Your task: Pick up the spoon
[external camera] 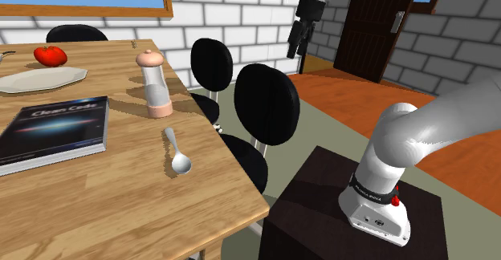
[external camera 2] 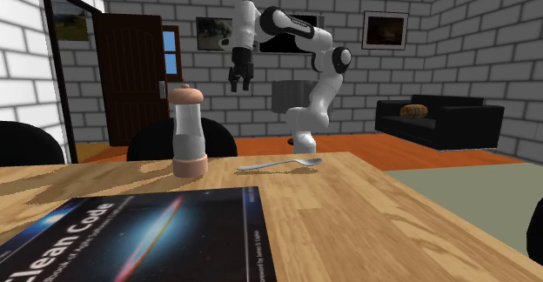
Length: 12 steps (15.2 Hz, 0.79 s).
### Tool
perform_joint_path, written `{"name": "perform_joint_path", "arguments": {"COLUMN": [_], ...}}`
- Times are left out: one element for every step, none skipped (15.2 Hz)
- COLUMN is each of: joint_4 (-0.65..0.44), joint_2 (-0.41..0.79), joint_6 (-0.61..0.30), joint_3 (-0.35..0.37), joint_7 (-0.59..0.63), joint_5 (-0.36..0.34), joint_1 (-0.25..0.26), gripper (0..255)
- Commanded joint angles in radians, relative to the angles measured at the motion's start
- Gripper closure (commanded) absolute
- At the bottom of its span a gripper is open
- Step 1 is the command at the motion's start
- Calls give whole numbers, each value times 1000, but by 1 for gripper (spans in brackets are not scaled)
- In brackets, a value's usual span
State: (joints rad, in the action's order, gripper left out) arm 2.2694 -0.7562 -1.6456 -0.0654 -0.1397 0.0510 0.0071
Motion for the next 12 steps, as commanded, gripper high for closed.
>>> {"name": "perform_joint_path", "arguments": {"joint_4": [0,8,14,19,23,25,26,26,24,20,16,10], "joint_2": [0,3,7,12,19,28,38,50,63,77,93,111], "joint_6": [0,-5,-10,-16,-22,-29,-35,-43,-51,-59,-67,-76], "joint_3": [0,23,45,68,91,113,136,158,180,202,224,246], "joint_7": [0,35,69,104,138,172,207,241,275,308,342,376], "joint_5": [0,14,29,44,59,74,89,104,118,132,146,159], "joint_1": [0,3,6,9,12,16,19,23,26,29,32,35], "gripper": [0,0,0,0,0,0,0,0,0,0,0,0]}}
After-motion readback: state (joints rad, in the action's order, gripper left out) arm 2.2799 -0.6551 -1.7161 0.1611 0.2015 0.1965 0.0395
